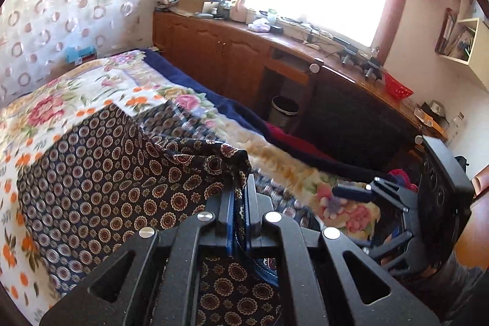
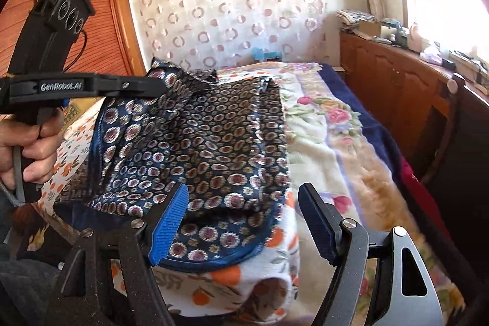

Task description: Fold small clothes

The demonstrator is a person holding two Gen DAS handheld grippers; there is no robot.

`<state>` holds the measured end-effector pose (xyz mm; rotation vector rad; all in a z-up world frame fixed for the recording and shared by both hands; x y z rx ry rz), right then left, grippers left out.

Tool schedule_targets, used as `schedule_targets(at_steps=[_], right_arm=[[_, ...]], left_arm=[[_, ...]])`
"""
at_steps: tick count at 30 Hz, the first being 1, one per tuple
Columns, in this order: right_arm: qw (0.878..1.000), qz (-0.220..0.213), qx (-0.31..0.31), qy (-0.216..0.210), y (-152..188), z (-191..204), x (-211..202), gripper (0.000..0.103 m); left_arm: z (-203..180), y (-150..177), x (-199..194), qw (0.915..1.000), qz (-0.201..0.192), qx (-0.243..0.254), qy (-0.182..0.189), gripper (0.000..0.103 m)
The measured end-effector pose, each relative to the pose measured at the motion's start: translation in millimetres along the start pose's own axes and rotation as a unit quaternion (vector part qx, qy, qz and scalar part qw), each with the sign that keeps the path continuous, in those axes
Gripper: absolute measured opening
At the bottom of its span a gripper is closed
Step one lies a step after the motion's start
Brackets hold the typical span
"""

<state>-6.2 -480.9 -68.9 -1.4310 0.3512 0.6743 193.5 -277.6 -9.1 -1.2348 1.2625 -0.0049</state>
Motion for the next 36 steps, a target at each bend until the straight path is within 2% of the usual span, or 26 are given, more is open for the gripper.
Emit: schedule_targets(at_steps=[7, 8, 9, 11, 13, 15, 17, 26, 29, 30, 31, 34, 36], right_arm=[[1.000, 0.001, 0.004, 0.000, -3, -1, -5, 0.076], [1.000, 0.001, 0.005, -0.001, -3, -2, -5, 0.076], [1.000, 0.001, 0.005, -0.001, -2, -2, -5, 0.076], [1.000, 0.003, 0.004, 0.001, -4, -1, -1, 0.076], [1.000, 0.003, 0.003, 0.001, -6, -1, 1, 0.076], [1.000, 0.002, 0.002, 0.001, -10, 0, 6, 0.076], [1.000, 0.001, 0.001, -0.001, -13, 2, 7, 0.076], [1.000, 0.007, 0.003, -0.018, -25, 10, 30, 0.074], [1.000, 0.019, -0.001, -0.017, -34, 12, 45, 0.060], [1.000, 0.025, -0.005, -0.014, -37, 12, 50, 0.051], [0.999, 0.033, -0.010, -0.010, -40, 13, 57, 0.046], [0.998, 0.049, -0.028, -0.002, -48, 19, 72, 0.042], [0.997, 0.058, -0.042, 0.010, -54, 22, 82, 0.042]], left_arm=[[-4, -11, 2, 1.0000, 0.004, -0.002, 0.001, 0.007], [-1, -10, 2, 1.0000, 0.005, -0.002, -0.003, 0.014], [3, -7, -3, 1.0000, 0.005, -0.002, -0.007, 0.028], [9, -9, -3, 0.9998, -0.001, -0.004, -0.018, 0.046], [21, -6, -6, 0.9993, 0.001, -0.005, -0.036, 0.053], [35, 0, -11, 0.9987, 0.001, -0.010, -0.051, 0.072], [50, 8, -15, 0.9978, 0.006, -0.012, -0.064, 0.076], [114, 83, -27, 0.9904, 0.049, -0.060, -0.115, 0.077], [129, 100, -25, 0.9881, 0.058, -0.079, -0.119, 0.077], [134, 105, -24, 0.9873, 0.062, -0.084, -0.120, 0.077], [139, 111, -23, 0.9865, 0.066, -0.087, -0.122, 0.077], [149, 121, -18, 0.9845, 0.074, -0.095, -0.128, 0.077], [150, 124, -19, 0.9855, 0.064, -0.090, -0.129, 0.077]])
Point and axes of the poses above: each gripper's, at about its wrist camera, not at the fingertips, and x roughly the way its jaws point, z to its left, y to its underside, the point moved 2 cm from there along x, roughly the way its jaws point, and after that the axes turned 5 degrees about z, right-handed, at the moved point
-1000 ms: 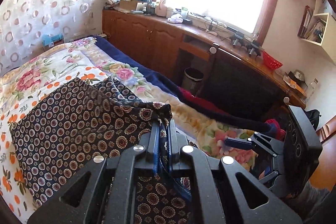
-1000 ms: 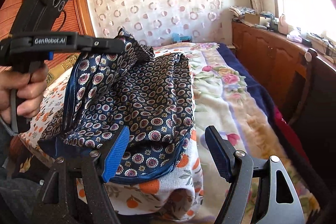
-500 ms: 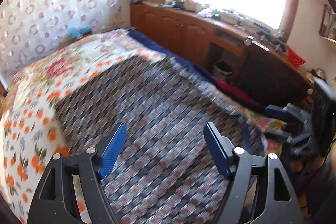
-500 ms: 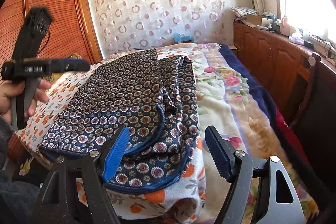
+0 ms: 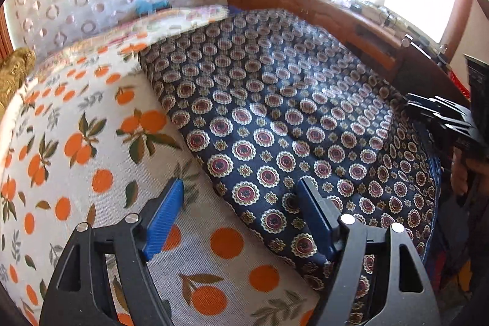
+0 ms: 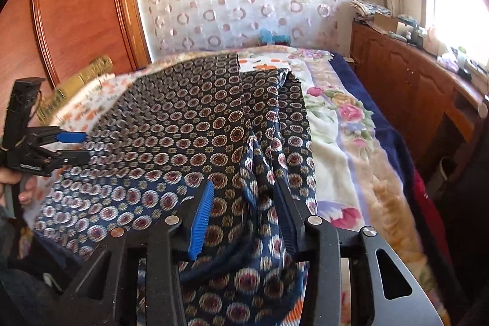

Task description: Fold small clothes

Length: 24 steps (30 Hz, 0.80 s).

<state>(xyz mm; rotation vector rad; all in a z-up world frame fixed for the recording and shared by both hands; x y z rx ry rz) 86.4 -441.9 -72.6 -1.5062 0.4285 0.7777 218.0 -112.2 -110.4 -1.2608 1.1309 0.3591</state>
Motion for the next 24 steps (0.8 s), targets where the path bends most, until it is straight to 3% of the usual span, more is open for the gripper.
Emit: schedule_targets(at_steps=[5, 7, 12, 21, 23, 24], right_arm=[[1.000, 0.023, -0.012, 0.009, -14, 1, 17, 0.042], [0.999, 0.032, -0.015, 0.012, -17, 1, 23, 0.036], [0.999, 0.049, -0.020, 0.014, -19, -2, 29, 0.035], [0.998, 0.062, -0.030, 0.010, -37, -5, 43, 0.035], [0.997, 0.061, -0.036, 0.009, -38, -6, 44, 0.029], [0.997, 0.062, -0.038, 0.005, -38, -5, 42, 0.017]], left_arm=[[-3, 1, 0, 1.0000, -0.003, 0.007, -0.003, 0.079], [-4, 2, 1, 0.9999, -0.001, 0.010, -0.002, 0.081], [-12, 0, 5, 0.9990, 0.008, 0.031, -0.030, 0.084], [-10, 1, 5, 0.9991, 0.007, 0.030, -0.028, 0.085], [-11, 1, 5, 0.9991, 0.008, 0.032, -0.029, 0.085], [-11, 1, 5, 0.9990, 0.008, 0.032, -0.029, 0.085]])
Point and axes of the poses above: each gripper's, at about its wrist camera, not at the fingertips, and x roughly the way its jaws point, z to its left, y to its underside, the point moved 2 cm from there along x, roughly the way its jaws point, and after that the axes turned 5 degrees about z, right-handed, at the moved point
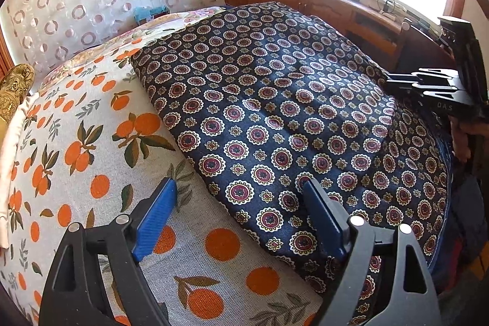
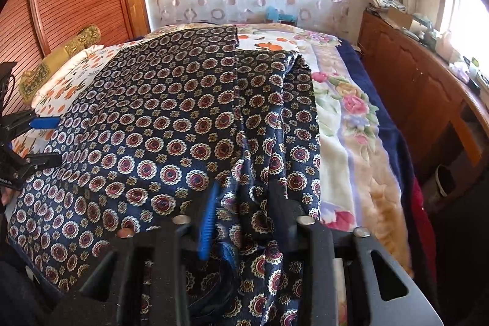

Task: Fold small clothes
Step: 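Grasp the garment's other side with the right tool and fold it inward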

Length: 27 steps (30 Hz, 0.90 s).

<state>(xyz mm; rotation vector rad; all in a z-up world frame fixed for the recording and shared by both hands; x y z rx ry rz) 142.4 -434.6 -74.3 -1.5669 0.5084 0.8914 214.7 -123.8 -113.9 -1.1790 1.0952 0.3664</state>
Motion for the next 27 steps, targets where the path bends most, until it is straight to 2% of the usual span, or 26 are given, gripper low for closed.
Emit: schedule_targets(at_steps=[1, 4, 8, 14, 18, 20, 27], right_arm=[[1.000, -0.001, -0.003, -0.002, 0, 1, -1, 0.008], [1.000, -0.014, -0.018, 0.006, 1, 7, -13, 0.004], [0.999, -0.038, -0.032, 0.019, 6, 16, -33, 0.004], [0.998, -0.066, -0.008, 0.023, 27, 10, -64, 0.003], [0.998, -0.057, 0.007, 0.041, 47, 7, -72, 0.003], [0.997, -0.047, 0.013, 0.051, 57, 3, -71, 0.003], [0.997, -0.042, 0.047, 0.034, 63, -4, -67, 0.004]], left_arm=[[0, 0, 0, 1.0000, 0.000, 0.000, 0.000, 0.085], [1, 0, -1, 1.0000, -0.002, -0.002, -0.003, 0.085], [6, -1, -13, 0.9994, -0.027, -0.018, -0.009, 0.085], [-4, 0, -40, 0.9984, -0.055, -0.011, 0.010, 0.085], [-13, 5, -41, 0.9980, -0.052, -0.014, 0.034, 0.085], [-17, 7, -38, 0.9982, -0.048, -0.012, 0.036, 0.085], [-25, 14, -28, 0.9985, -0.032, -0.017, 0.041, 0.085]])
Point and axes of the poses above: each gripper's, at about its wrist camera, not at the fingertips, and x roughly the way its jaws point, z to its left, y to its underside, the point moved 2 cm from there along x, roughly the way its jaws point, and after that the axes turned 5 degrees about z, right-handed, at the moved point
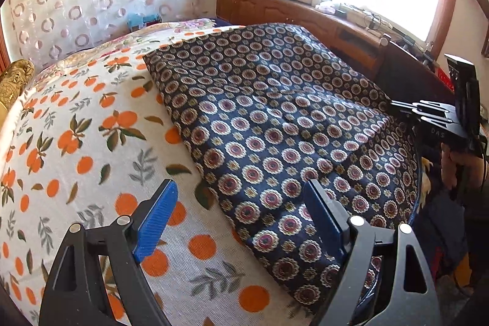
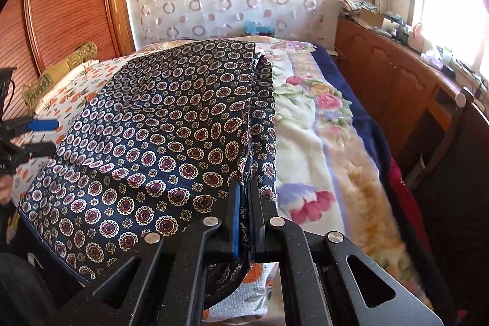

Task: Fold small clothes
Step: 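Grasp the garment's other side with the right tool and fold it inward, then open the right tool and release the folded side onto the garment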

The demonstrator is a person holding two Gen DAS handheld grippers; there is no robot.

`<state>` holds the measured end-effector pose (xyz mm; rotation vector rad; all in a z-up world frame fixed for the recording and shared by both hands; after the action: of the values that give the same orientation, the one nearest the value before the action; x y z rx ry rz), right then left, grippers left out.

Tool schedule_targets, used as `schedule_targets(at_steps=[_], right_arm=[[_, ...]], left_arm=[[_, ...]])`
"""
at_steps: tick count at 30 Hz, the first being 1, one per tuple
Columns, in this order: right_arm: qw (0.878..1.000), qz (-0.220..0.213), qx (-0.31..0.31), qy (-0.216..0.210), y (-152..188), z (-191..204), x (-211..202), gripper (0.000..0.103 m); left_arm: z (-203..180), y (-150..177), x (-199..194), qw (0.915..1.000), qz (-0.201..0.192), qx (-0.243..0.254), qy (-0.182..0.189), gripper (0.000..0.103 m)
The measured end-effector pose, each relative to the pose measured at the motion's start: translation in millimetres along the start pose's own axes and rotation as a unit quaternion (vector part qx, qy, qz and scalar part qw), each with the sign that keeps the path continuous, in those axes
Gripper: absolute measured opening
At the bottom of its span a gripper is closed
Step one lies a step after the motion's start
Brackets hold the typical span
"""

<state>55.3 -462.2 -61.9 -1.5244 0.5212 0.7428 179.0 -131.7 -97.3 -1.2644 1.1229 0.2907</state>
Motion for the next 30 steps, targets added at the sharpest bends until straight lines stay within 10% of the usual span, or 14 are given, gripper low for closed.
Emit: schedule_targets(at_steps=[10, 17, 30], right_arm=[[1.000, 0.010, 0.030, 0.001, 21, -4, -7, 0.053], [0.998, 0.039, 0.048, -0.011, 36, -8, -12, 0.055], [0.997, 0.043, 0.054, -0.034, 36, -14, -27, 0.055]], left_arm=[[-17, 18, -7, 0.9998, 0.013, 0.009, 0.011, 0.085], [-23, 35, -14, 0.9992, 0.023, 0.014, 0.028, 0.085], [-35, 54, -25, 0.9969, 0.044, 0.029, 0.059, 0.054]])
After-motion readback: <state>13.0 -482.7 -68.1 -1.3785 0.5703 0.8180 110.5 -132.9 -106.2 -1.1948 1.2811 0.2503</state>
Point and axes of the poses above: each gripper's, at about its wrist camera, not at the fingertips, and x roughly the way its jaws point, z to its left, y to its underside, the point moved 2 cm from there along x, roughly the way its jaws point, and after that the axes turned 5 degrees about z, right-handed, at the moved point
